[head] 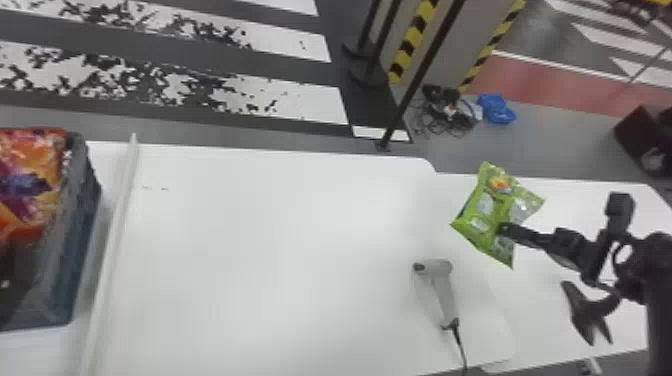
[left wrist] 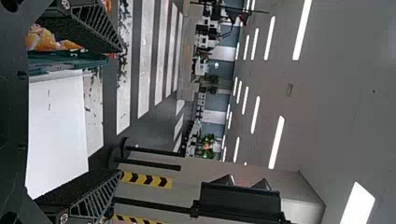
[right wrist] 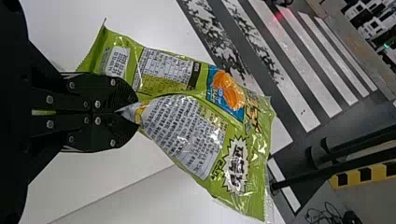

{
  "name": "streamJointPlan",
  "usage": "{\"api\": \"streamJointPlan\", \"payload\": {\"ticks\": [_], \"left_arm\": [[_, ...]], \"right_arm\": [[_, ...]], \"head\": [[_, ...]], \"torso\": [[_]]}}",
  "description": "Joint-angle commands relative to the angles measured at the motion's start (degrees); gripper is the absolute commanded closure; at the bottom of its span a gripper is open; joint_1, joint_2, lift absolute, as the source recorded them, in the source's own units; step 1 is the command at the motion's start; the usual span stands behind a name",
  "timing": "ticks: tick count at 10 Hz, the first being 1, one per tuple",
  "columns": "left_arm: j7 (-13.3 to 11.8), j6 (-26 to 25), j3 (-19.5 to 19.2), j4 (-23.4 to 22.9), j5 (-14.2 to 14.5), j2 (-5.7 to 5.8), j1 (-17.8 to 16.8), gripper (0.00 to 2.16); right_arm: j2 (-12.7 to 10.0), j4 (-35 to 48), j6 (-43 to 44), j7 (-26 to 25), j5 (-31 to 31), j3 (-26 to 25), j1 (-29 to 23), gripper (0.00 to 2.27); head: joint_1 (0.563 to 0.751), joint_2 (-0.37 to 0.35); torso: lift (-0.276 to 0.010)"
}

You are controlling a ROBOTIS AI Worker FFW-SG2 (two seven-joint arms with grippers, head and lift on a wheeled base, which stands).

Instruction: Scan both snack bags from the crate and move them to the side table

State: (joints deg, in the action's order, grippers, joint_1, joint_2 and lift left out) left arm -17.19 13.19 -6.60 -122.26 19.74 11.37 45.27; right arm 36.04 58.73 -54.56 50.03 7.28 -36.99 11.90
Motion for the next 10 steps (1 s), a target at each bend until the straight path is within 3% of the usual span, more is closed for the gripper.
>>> {"api": "streamJointPlan", "payload": {"ticks": [1, 3, 7, 8, 9, 10], "left_arm": [[-0.1, 1.3, -0.3, 0.5, 0.6, 0.23, 0.1, 0.08], [-0.6, 2.3, -0.5, 1.2, 2.4, 1.02, 0.1, 0.08], [-1.1, 3.7, -0.7, 2.7, 3.1, 1.55, -0.2, 0.08], [-1.1, 4.1, -0.7, 3.0, 3.2, 1.55, -0.2, 0.08], [-1.1, 4.1, -0.7, 3.3, 3.2, 1.55, -0.4, 0.08], [-1.1, 3.9, -0.7, 3.3, 3.2, 1.55, -0.8, 0.08]], "right_arm": [[-0.2, -3.5, 3.8, -4.5, -1.7, 0.1, 0.7, 1.89], [-0.7, -8.9, 9.4, -17.7, -2.0, 0.0, 1.8, 1.88], [-1.1, -16.2, 8.0, -36.1, -2.4, -0.1, 7.3, 1.84], [-1.6, -16.7, 8.9, -39.0, -2.7, 0.1, 7.3, 1.65], [-1.9, -16.7, 9.2, -39.9, -2.9, 0.3, 7.2, 1.22], [-2.2, -16.7, 9.4, -41.5, -2.5, 0.6, 6.8, 0.11]], "head": [[0.695, -0.350], [0.695, -0.350], [0.695, -0.350], [0.695, -0.350], [0.695, -0.350], [0.695, -0.350]], "torso": [[-0.029], [-0.029], [-0.029], [-0.029], [-0.029], [-0.029]]}}
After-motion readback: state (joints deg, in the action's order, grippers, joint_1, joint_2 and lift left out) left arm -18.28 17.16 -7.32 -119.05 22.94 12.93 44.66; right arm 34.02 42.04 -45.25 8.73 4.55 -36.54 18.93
